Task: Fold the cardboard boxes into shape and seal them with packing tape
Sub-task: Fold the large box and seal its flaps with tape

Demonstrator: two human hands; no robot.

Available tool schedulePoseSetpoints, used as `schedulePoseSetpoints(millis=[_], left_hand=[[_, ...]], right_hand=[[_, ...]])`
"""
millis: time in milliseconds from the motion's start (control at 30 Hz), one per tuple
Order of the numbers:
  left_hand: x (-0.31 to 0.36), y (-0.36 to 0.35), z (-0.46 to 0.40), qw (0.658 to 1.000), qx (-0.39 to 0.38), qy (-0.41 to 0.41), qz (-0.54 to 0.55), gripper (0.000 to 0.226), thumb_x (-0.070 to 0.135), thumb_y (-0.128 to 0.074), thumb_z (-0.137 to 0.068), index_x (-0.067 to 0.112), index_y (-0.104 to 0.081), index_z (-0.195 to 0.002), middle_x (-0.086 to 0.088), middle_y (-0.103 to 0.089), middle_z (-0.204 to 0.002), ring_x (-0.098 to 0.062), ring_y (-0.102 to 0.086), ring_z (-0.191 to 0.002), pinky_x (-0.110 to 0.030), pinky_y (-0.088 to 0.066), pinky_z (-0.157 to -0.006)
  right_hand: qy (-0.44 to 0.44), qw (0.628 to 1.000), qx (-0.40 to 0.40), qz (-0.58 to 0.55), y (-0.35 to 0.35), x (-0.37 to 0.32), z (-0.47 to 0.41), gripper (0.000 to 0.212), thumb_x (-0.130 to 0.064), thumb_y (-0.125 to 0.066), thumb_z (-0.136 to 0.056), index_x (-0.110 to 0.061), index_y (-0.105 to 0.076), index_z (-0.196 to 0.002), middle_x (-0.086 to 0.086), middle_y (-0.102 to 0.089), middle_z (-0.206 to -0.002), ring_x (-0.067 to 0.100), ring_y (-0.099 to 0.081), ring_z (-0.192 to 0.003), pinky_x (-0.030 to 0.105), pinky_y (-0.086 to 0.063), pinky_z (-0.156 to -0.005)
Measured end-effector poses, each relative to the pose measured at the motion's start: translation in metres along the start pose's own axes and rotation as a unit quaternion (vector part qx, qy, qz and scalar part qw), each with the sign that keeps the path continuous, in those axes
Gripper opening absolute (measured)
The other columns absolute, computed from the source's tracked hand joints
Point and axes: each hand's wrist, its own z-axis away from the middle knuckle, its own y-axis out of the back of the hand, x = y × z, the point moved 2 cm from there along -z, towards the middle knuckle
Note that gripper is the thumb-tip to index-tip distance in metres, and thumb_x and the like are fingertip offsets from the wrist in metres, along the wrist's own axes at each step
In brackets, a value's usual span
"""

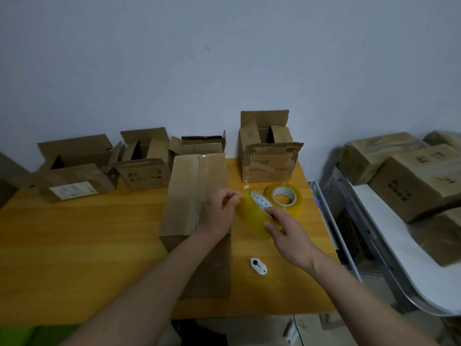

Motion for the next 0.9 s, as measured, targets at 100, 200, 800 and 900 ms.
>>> schedulePoseSetpoints(millis=[100,200,800,900], left_hand=[[0.001,0.001,0.001,0.995,-0.068,0.058,0.035,0.007,0.023,-0.06,-0.092,0.025,-0.063,-0.098,0.012,-0.061,-0.098,0.001,-0.055,-0.09,-0.011,-0.043,-0.069],[0.003,0.003,0.0,0.993,-0.09,0.075,0.011,0.005,0.024,-0.061,-0.092,0.028,-0.062,-0.09,0.012,-0.06,-0.095,0.0,-0.054,-0.089,-0.014,-0.039,-0.067],[0.009,-0.005,0.015,0.983,-0.043,0.117,0.132,0.016,0.021,-0.068,-0.086,0.014,-0.06,-0.098,-0.004,-0.063,-0.096,-0.017,-0.06,-0.09,-0.025,-0.053,-0.077],[0.007,-0.005,0.016,0.959,-0.011,0.199,0.203,0.029,0.015,-0.071,-0.084,0.012,-0.053,-0.107,-0.003,-0.062,-0.1,-0.016,-0.063,-0.092,-0.016,-0.052,-0.065]], right_hand=[[-0.003,1.0,-0.003,0.018,0.006,0.001,0.002,0.029,-0.019,-0.05,-0.098,-0.017,-0.052,-0.127,0.001,-0.055,-0.117,0.012,-0.05,-0.104,0.015,-0.035,-0.075],[0.01,1.0,-0.006,0.026,0.009,0.0,0.004,0.026,-0.019,-0.052,-0.097,-0.021,-0.055,-0.122,-0.003,-0.057,-0.115,0.008,-0.05,-0.102,0.008,-0.035,-0.073],[0.055,0.974,0.086,0.203,0.025,-0.022,0.008,0.054,-0.017,-0.072,-0.072,-0.033,-0.045,-0.116,-0.021,-0.036,-0.096,0.008,-0.04,-0.094,0.03,-0.034,-0.078],[0.096,0.951,0.118,0.268,0.029,-0.027,0.007,0.05,-0.02,-0.077,-0.067,-0.018,-0.054,-0.111,-0.001,-0.046,-0.117,0.02,-0.043,-0.109,0.032,-0.04,-0.086]])
